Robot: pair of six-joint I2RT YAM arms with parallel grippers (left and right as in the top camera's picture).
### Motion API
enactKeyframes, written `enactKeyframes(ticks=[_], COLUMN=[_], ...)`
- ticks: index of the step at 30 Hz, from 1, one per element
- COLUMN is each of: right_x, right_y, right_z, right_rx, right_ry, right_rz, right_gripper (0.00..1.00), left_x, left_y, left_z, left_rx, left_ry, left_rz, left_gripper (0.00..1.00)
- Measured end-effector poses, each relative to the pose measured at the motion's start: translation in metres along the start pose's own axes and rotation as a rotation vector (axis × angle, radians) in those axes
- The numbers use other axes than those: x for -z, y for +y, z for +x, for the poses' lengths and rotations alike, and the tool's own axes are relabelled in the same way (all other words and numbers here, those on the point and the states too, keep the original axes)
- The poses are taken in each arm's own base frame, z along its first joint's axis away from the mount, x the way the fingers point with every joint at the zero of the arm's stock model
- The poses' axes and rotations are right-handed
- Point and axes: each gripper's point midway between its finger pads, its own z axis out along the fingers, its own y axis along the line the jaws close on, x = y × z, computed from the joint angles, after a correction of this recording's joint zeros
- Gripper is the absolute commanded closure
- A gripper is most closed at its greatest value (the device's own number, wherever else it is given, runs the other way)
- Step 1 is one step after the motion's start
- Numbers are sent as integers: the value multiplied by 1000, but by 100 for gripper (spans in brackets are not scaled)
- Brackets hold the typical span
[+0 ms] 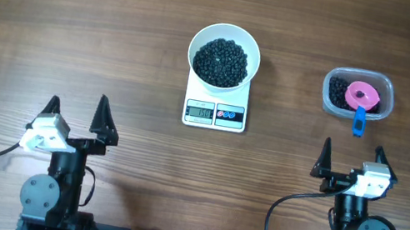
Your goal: Scoop item into bowl and weigh 150g on scale
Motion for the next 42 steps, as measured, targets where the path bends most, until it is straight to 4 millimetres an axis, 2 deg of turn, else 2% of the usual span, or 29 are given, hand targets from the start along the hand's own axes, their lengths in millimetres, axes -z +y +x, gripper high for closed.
enactKeyframes(ticks=[6,13,16,17,29,37,42], right_x=[0,0,0,0,0,0,0], right_y=[0,0,0,0,0,0,0], right_z=[0,0,0,0,0,0,0], right_rx=[0,0,0,0,0,0,0], right_ry=[0,0,0,0,0,0,0], right_rz=[0,0,0,0,0,0,0], right_gripper=[0,0,0,0,0,0,0], left_x=[-5,-9,-8,-8,-7,-7,-8], left_y=[5,10,14,13,7,8,16], left_z=[7,33,60,64,66,66,63], left_rx=[5,6,-1,-2,-246,-267,-267], left_ry=[-38,1,110,124,131,130,125], left_rz=[-1,3,-8,-2,52,50,14], left_gripper=[0,0,0,0,0,0,0])
